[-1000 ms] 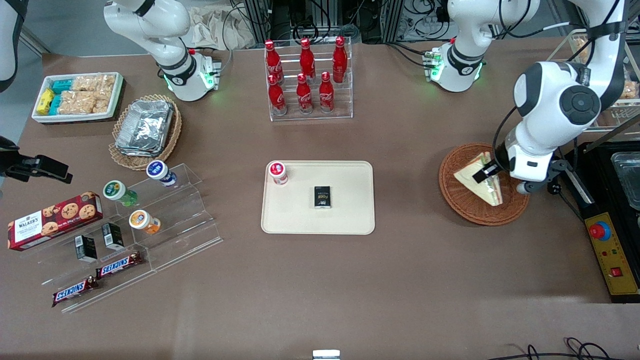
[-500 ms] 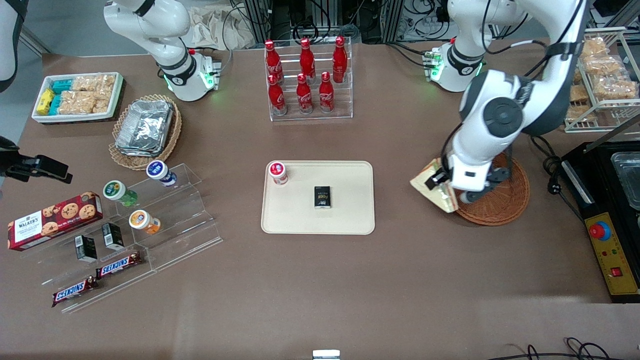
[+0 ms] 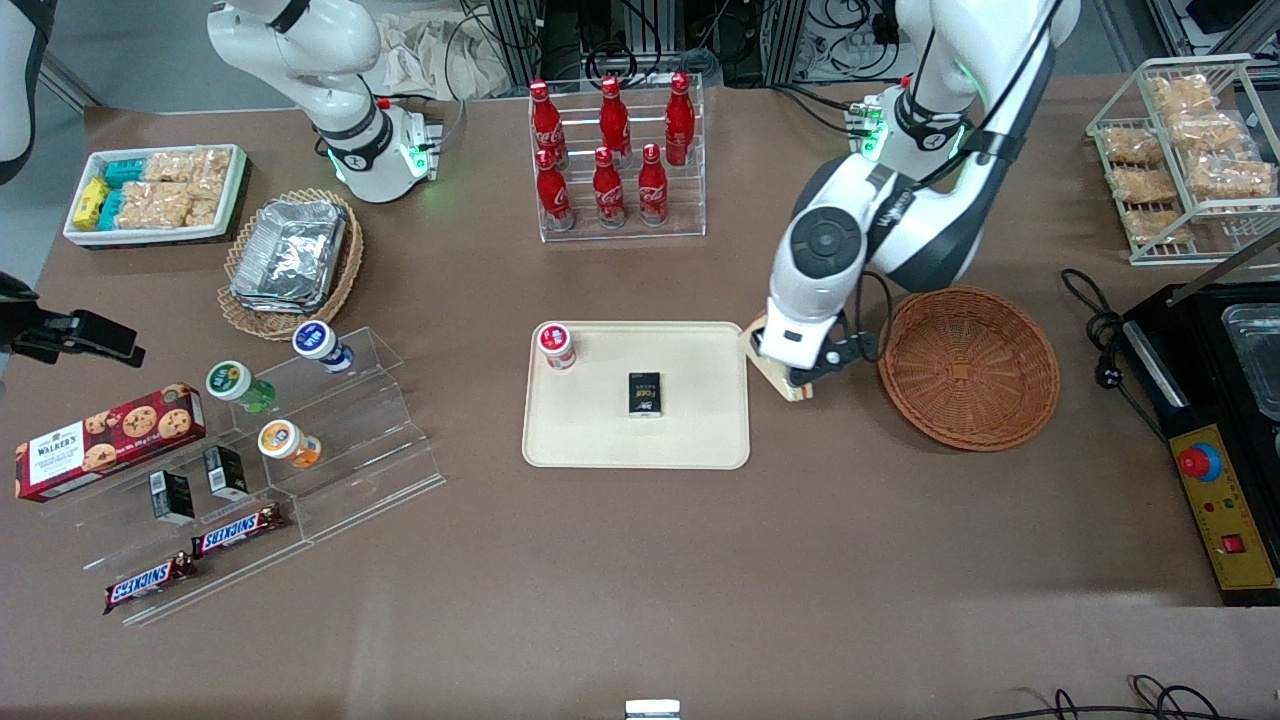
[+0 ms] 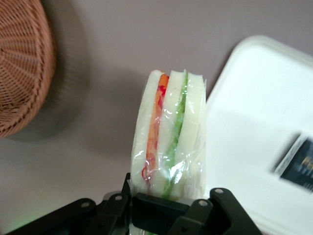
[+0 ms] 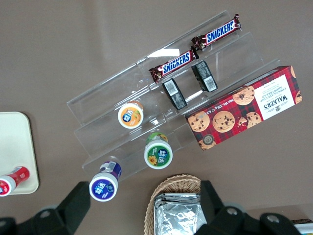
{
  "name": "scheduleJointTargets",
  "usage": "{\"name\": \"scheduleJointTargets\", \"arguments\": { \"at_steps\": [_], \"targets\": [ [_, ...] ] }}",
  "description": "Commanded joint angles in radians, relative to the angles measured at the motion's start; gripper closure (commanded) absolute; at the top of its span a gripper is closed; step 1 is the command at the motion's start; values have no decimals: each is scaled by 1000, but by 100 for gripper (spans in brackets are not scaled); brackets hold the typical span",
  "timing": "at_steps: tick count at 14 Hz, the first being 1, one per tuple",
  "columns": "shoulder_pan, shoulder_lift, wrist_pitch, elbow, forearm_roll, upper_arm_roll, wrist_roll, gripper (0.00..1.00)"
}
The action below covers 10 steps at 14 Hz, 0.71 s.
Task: Place sandwich from basket to tray
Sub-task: 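Lift the sandwich and carry it with the left gripper toward the white tray, then lower the sandwich onto the white tray beside the black card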
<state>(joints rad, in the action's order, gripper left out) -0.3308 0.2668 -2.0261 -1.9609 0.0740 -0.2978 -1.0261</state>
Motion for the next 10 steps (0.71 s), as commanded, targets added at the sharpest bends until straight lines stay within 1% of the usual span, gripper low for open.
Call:
{"name": "scheduleJointTargets", "arguments": {
  "at_steps": [1, 3, 7, 10],
  "targets": [
    [-45, 38, 47, 28, 17, 3, 84, 100],
    [-92, 78, 47, 33, 20, 5, 110, 100],
    [-99, 184, 61, 105, 88, 3, 152, 100],
    [-99, 244, 81, 181, 101, 5, 173, 100]
  ]
}}
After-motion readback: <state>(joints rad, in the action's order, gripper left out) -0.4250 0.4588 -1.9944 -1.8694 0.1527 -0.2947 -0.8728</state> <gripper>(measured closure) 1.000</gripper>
